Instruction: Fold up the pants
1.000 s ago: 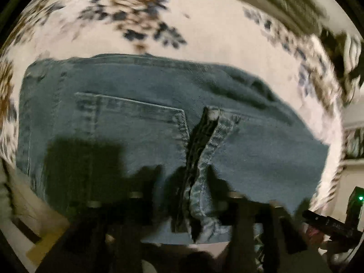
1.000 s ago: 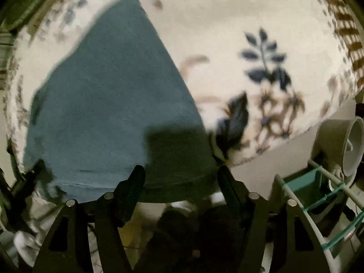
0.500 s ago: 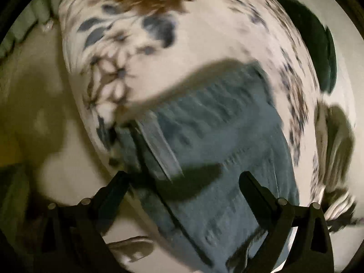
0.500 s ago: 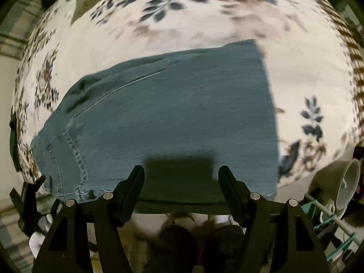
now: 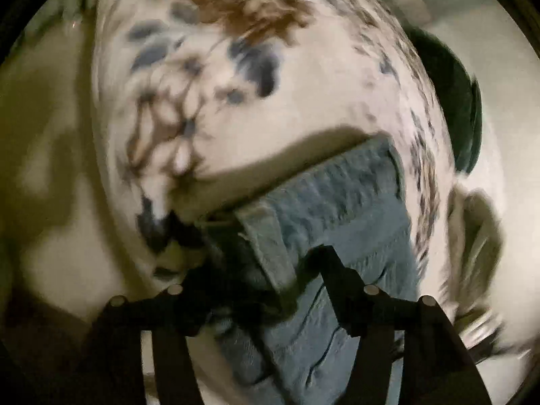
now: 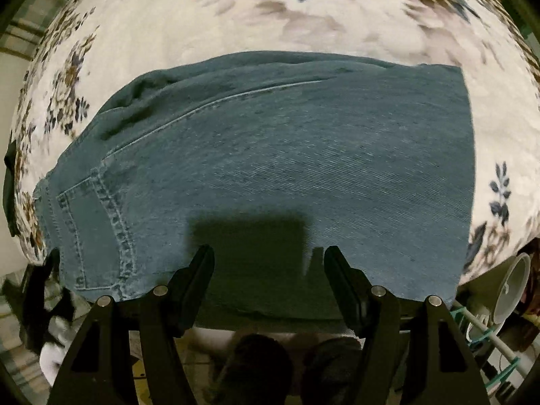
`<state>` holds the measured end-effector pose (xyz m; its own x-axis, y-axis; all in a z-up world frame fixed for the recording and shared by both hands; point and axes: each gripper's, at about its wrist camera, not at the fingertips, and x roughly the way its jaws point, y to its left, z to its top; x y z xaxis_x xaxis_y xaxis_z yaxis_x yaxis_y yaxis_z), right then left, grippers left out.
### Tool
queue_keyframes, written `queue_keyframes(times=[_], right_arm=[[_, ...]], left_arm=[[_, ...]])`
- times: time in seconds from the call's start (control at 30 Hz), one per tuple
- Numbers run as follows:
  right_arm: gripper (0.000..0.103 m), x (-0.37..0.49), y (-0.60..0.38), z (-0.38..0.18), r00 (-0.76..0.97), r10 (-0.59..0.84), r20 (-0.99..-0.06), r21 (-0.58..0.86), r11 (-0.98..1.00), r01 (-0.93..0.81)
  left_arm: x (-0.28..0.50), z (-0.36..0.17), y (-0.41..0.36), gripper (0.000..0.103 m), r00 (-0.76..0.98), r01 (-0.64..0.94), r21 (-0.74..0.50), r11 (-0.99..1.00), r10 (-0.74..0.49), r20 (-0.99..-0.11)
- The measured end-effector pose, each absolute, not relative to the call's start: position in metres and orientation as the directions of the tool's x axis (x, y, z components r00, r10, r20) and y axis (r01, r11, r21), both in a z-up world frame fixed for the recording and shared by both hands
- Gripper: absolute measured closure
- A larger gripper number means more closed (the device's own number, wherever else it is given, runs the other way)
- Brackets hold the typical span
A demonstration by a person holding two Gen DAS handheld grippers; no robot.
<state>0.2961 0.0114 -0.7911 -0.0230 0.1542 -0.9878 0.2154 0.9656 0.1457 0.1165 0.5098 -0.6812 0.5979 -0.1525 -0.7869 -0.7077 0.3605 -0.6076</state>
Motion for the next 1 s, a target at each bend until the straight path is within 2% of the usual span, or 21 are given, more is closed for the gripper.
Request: queue_keyframes(times=[0.03,0.1,0.17,0.27,0.3,0.37,0.47,0.63,0.8,0.93,1.0], right_arm=[[0.033,0.297,0.013,-0.793,-0.021,0.157,-0.987,0.149,0.966,0.213],[0.033,0.299,0.015,-0.796,-0.02,0.154,-0.988,0.146,0.967,0.211],[0.033,0.299,0.015,-0.798,-0.019,0.152,-0.988,0.145,0.966,0.215],[0.03,0.294,0.009,-0.799,-0.014,0.151,-0.988,0.144,0.964,0.224],[0.021,0.291,0.005,-0.798,-0.009,0.149,-0.989,0.143,0.963,0.23],[0.013,0.286,-0.003,-0.795,0.002,0.157,-0.988,0.153,0.959,0.239],[0.013,0.278,-0.021,-0.788,0.015,0.178,-0.984,0.176,0.95,0.259],[0.013,0.265,-0.066,-0.765,0.063,0.19,-0.98,0.2,0.935,0.293],[0.013,0.246,-0.14,-0.743,0.099,0.175,-0.98,0.199,0.907,0.371],[0.013,0.221,-0.196,-0.737,0.105,0.139,-0.985,0.171,0.882,0.439],[0.013,0.205,-0.228,-0.739,0.096,0.121,-0.988,0.152,0.863,0.482]], left_arm=[[0.115,-0.68,0.51,0.048,0.62,-0.702,-0.625,0.342,-0.138,-0.772],[0.122,-0.671,0.509,0.067,0.614,-0.699,-0.61,0.374,-0.124,-0.779],[0.125,-0.654,0.503,0.073,0.624,-0.68,-0.599,0.423,-0.096,-0.776],[0.131,-0.612,0.482,0.075,0.639,-0.631,-0.551,0.547,-0.036,-0.768],[0.133,-0.592,0.471,0.075,0.648,-0.604,-0.522,0.602,-0.01,-0.761],[0.139,-0.557,0.445,0.075,0.67,-0.54,-0.461,0.704,0.028,-0.742],[0.145,-0.5,0.391,0.075,0.735,-0.385,-0.386,0.839,0.026,-0.677],[0.148,-0.446,0.297,0.075,0.786,-0.159,-0.311,0.937,-0.071,-0.614],[0.152,-0.44,0.185,0.076,0.766,0.071,-0.261,0.963,-0.22,-0.604],[0.155,-0.47,0.089,0.076,0.686,0.242,-0.203,0.949,-0.316,-0.656],[0.154,-0.5,0.039,0.075,0.615,0.34,-0.16,0.927,-0.347,-0.708]])
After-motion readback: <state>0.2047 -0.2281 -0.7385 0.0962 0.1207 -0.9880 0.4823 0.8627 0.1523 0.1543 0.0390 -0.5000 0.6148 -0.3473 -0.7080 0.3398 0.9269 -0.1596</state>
